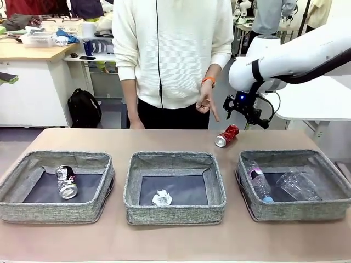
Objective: Sort the waste into the appropriate baskets.
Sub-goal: Pick up the waste item pointed out by the person.
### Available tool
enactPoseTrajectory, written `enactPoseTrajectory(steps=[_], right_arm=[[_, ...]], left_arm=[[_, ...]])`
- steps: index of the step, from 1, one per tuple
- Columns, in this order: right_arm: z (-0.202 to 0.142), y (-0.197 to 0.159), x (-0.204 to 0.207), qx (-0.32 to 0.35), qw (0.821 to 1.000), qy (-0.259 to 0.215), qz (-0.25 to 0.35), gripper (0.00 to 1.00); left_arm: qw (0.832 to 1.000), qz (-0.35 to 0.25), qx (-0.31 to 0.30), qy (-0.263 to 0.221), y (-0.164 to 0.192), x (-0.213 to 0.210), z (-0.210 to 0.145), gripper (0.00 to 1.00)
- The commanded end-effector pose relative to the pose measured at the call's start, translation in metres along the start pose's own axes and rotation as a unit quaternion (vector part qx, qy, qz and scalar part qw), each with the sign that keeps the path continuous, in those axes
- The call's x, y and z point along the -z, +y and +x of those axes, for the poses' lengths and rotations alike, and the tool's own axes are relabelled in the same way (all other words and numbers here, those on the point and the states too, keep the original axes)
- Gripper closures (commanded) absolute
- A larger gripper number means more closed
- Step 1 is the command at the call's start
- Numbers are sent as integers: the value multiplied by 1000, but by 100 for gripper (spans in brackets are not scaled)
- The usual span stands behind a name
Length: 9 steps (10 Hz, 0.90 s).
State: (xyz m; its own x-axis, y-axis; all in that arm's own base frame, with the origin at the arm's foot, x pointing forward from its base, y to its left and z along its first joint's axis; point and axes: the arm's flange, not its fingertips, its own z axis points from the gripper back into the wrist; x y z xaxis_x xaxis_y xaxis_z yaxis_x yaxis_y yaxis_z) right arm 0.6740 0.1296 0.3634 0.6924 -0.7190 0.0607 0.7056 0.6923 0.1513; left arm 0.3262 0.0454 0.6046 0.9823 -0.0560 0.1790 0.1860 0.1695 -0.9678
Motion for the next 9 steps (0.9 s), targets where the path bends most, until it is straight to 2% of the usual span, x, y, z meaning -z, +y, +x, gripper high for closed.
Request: enactPoseTrajectory(steps=[1, 4, 9], right_arm=[[12, 16, 14, -14, 1000, 7, -20, 0], [20, 20, 41, -8, 999, 11, -34, 0], [16, 20, 38, -17, 998, 32, -51, 0]], left_arm=[[1000, -11, 12, 0, -3, 0, 1, 0], [1000, -11, 12, 0, -3, 0, 1, 0], [1000, -11, 12, 0, -3, 0, 1, 0]])
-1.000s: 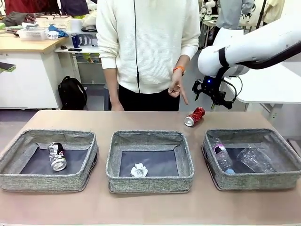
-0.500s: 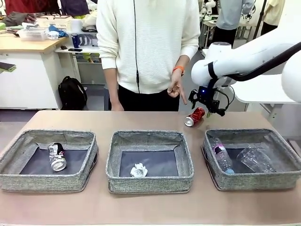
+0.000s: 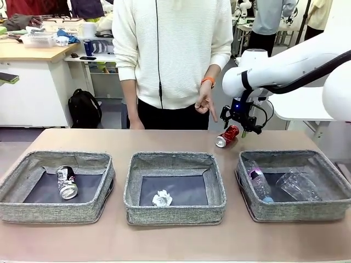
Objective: Sort the waste into the appropriate baskets.
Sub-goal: Pick up the waste item pointed out by the person.
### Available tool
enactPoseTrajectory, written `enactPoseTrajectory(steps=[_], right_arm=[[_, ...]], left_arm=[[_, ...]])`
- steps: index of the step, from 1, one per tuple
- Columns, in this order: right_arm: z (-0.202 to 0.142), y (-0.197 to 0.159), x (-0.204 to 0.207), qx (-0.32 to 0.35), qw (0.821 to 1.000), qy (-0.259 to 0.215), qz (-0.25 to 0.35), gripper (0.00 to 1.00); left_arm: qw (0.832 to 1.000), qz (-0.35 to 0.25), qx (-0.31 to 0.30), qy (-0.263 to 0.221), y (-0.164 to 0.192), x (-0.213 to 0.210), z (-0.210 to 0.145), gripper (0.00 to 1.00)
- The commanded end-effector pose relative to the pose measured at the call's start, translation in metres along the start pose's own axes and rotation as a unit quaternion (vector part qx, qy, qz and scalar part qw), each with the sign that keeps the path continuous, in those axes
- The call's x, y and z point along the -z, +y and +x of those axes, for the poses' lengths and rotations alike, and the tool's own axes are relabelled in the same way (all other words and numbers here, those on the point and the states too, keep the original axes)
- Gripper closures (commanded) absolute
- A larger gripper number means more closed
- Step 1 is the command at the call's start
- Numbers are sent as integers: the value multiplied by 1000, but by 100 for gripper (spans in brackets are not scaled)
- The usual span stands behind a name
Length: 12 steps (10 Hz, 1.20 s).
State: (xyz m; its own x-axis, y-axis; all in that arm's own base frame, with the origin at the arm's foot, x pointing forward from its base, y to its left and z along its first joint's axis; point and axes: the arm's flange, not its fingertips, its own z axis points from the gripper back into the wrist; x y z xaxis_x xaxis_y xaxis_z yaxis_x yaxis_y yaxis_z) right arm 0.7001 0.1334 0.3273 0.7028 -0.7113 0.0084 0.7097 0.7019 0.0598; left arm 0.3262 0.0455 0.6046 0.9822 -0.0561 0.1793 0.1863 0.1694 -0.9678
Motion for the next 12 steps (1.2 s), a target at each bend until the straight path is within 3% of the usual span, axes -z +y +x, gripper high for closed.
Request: enactPoseTrajectory(steps=[1, 2, 3, 4, 5, 6, 7, 12], right_arm=[[1, 6, -2, -17, 1000, 3, -7, 0], [1, 6, -2, -18, 1000, 1, -8, 40], [1, 6, -2, -16, 1000, 3, -9, 59], [1, 7, -1, -18, 1000, 4, -11, 59], [1, 7, -1, -21, 1000, 3, -12, 100], [1, 6, -1, -21, 1000, 3, -14, 75], [2, 6, -1, -21, 1000, 2, -16, 100], [2, 5, 0, -24, 999, 8, -23, 100]], left_arm=[[1000, -11, 12, 0, -3, 0, 1, 0], [1000, -11, 12, 0, -3, 0, 1, 0], [1000, -11, 12, 0, -3, 0, 1, 0], [1000, -11, 12, 0, -3, 0, 1, 0], [1000, -11, 12, 0, -3, 0, 1, 0], [1000, -11, 12, 0, -3, 0, 1, 0], [1000, -11, 12, 0, -3, 0, 1, 0], [1000, -11, 12, 0, -3, 0, 1, 0]])
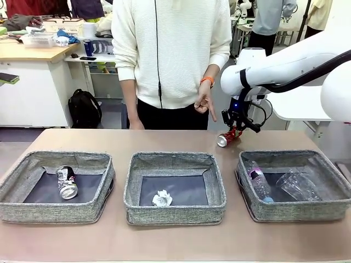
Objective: Sort the waste into the appropriate baskets.
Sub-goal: Pick up the waste item pointed out by the person.
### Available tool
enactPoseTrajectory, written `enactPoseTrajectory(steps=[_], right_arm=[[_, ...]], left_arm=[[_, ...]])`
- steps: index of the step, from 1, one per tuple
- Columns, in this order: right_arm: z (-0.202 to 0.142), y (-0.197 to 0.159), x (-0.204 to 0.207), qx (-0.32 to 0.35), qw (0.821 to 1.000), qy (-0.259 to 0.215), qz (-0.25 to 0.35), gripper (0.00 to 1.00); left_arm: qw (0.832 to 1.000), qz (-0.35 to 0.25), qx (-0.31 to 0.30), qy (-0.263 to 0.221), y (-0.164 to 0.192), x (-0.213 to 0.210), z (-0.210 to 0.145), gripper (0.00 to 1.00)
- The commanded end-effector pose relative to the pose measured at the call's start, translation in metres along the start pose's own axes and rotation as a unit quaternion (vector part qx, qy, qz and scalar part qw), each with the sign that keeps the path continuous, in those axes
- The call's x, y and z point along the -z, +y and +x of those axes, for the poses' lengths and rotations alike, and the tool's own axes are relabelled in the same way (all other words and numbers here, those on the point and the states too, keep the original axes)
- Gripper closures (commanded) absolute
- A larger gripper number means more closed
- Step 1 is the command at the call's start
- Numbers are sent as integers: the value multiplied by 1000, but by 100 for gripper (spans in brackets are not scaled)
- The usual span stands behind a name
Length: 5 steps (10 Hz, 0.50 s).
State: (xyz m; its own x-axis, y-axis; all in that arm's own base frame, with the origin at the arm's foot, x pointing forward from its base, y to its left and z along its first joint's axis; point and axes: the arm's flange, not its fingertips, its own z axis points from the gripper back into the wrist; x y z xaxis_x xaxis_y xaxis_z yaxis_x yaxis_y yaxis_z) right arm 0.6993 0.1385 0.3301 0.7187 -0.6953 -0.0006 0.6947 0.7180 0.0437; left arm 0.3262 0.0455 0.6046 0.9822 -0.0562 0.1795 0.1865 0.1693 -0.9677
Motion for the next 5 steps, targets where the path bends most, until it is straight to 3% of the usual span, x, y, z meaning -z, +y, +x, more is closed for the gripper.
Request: enactPoseTrajectory(steps=[1, 2, 3, 5], right_arm=[[6, 2, 3, -13, 1000, 2, -16, 100], [6, 1, 2, -13, 1000, 3, -15, 100], [3, -4, -9, -23, 999, 22, -14, 81], [-16, -38, -68, -54, 999, 9, -2, 81]], left_arm=[[1000, -11, 12, 0, -3, 0, 1, 0], [1000, -11, 12, 0, -3, 0, 1, 0], [1000, -11, 12, 0, -3, 0, 1, 0], [1000, -11, 12, 0, -3, 0, 1, 0]])
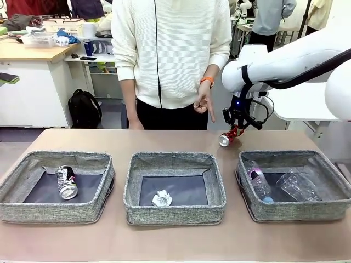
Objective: Sort the waste into the appropriate baskets.
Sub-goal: Pick up the waste item pointed out by the person.
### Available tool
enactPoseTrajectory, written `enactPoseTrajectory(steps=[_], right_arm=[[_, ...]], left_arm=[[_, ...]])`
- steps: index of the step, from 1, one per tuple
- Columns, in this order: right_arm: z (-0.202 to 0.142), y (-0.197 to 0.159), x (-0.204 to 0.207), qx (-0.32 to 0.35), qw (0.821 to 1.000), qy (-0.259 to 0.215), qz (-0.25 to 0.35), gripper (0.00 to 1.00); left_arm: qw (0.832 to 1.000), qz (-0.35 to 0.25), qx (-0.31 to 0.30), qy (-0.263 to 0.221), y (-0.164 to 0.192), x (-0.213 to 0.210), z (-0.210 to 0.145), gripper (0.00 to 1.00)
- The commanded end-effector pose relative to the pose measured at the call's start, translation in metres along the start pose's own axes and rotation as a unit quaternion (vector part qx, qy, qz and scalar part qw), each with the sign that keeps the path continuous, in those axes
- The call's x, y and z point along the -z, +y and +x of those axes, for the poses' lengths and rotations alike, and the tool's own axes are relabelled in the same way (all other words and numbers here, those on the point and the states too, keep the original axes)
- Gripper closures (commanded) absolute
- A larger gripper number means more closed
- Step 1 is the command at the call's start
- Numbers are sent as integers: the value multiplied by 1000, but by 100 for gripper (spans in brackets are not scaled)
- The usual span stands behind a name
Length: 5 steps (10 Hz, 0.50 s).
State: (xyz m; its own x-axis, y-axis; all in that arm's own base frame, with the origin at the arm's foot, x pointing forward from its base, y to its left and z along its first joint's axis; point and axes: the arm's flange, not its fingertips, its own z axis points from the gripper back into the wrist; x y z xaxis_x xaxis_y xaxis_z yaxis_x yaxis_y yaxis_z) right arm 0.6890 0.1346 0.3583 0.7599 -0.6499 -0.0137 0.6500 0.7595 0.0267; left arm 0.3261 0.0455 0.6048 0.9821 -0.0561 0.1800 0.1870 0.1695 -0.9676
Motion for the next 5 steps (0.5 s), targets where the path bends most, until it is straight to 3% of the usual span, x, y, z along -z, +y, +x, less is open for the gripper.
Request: enactPoseTrajectory(steps=[1, 3, 5], right_arm=[[-25, -55, -74, -16, 999, -19, 22, 81], [-46, -98, -124, -39, 999, -21, 22, 81], [-91, -138, -168, -136, 989, 15, 53, 81]], left_arm=[[1000, -11, 11, 0, -3, 0, 1, 0], [1000, -11, 11, 0, -3, 0, 1, 0], [1000, -11, 11, 0, -3, 0, 1, 0]])
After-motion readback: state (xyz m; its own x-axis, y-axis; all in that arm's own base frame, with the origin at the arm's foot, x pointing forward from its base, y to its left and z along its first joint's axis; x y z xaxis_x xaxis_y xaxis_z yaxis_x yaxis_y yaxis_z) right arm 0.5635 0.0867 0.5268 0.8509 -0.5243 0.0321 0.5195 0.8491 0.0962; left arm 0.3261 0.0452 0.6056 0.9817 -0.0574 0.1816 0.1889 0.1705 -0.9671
